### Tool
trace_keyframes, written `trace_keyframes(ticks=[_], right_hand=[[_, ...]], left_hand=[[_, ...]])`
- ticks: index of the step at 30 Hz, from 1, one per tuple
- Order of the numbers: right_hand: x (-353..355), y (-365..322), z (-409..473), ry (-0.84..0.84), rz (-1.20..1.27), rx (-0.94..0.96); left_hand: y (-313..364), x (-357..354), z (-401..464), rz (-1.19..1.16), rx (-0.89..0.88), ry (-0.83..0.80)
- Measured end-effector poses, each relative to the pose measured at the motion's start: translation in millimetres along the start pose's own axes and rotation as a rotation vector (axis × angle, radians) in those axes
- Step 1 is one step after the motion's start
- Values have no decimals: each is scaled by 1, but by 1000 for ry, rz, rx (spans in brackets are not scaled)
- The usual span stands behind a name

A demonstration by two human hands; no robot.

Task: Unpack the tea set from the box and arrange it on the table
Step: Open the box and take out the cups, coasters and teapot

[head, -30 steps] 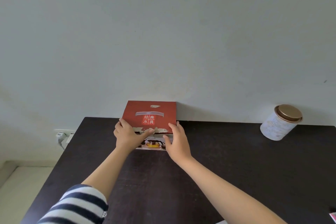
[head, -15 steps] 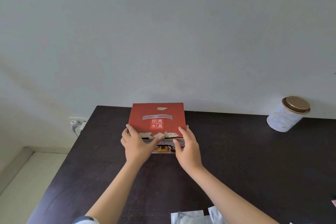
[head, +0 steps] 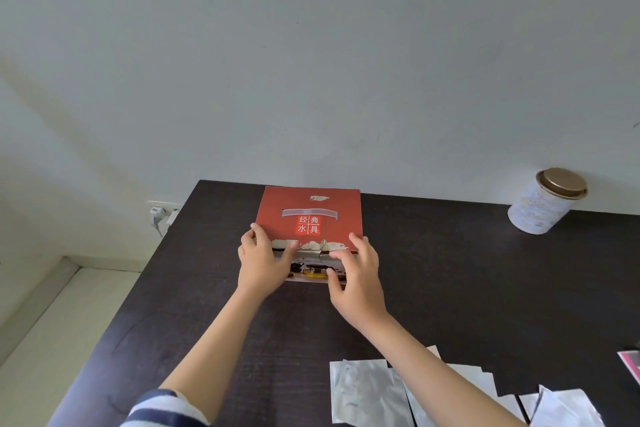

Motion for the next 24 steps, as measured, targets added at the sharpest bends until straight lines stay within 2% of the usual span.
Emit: trace_keyframes(ticks=[16,24], right_hand=[[-6,-18,11,-51,-8,-144],[-5,-8,1,-76,-3,-57]], left_hand=[[-4,-2,-3,100,-30,12],[-3,-5,-5,15,-45,-2]])
Point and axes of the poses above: each hand's wrist, its own z-axis towards the middle knuckle, its own x-axis out of the back of the hand, y = z × x, the point moved 3 cm from there along z, towards the middle knuckle, and after that the axes turned 14 degrees about -y, right-handed, at the moved point
